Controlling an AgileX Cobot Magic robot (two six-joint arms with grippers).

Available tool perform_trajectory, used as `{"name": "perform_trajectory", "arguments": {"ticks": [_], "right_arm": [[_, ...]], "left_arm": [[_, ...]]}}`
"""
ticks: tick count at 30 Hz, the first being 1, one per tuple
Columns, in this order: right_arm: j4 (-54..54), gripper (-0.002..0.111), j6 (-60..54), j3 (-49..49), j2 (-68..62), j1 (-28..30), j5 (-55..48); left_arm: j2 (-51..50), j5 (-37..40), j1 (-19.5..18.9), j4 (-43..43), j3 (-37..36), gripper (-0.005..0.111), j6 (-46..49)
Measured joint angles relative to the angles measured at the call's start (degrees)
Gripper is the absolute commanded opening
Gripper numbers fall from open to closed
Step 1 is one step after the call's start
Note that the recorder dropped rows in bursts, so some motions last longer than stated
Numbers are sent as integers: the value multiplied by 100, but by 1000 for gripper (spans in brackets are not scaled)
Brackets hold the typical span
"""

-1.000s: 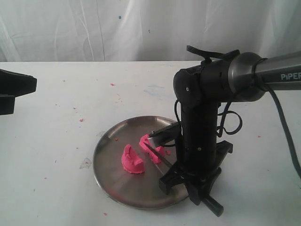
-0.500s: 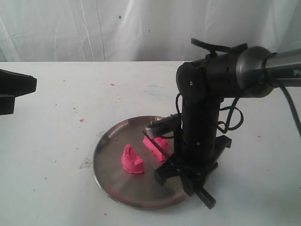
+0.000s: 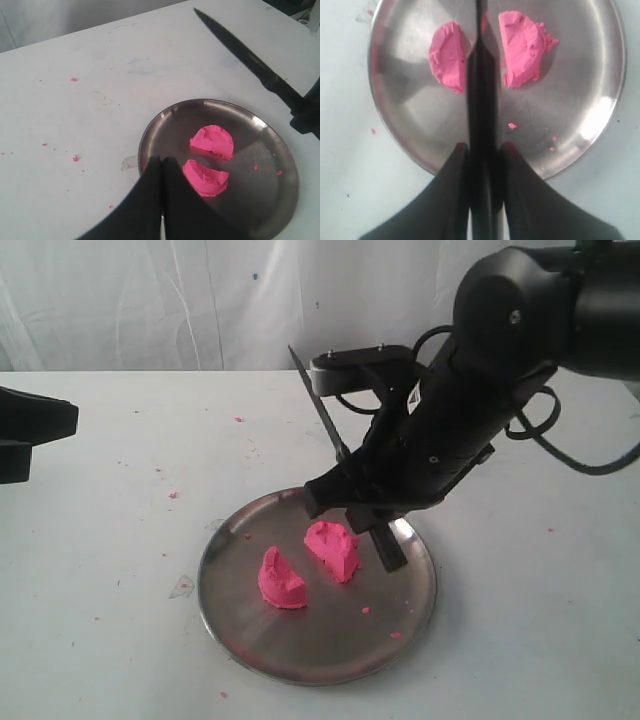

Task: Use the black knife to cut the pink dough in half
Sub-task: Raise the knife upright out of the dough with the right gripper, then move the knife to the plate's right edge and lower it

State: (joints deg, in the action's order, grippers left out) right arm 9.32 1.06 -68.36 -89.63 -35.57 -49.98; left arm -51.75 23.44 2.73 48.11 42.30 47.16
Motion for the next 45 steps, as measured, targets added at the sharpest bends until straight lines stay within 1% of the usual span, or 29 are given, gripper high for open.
{"name": "perform_trajectory", "arguments": {"ticks": [3, 7, 11, 14, 25, 32, 45], "right_arm": [[0, 0, 200, 254, 278, 0, 353], [23, 0, 590, 827, 751, 0, 1188], [353, 0, 752, 1420, 1184, 0, 1854], [696, 0, 764, 1739, 1467, 0, 2163], [1500, 0, 732, 2534, 2325, 0, 3020], [1879, 0, 732, 3068, 2625, 0, 3445], [2073, 0, 732, 3159, 2710, 0, 4019]], "left_arm": [[0, 0, 0, 10, 0, 0, 0], [0, 36, 0, 11, 0, 0, 0], [0, 58, 0, 11, 0, 0, -12], [0, 58, 0, 11, 0, 0, -12], [0, 58, 0, 11, 0, 0, -12], [0, 58, 0, 11, 0, 0, -12], [0, 24, 0, 11, 0, 0, -12]]}}
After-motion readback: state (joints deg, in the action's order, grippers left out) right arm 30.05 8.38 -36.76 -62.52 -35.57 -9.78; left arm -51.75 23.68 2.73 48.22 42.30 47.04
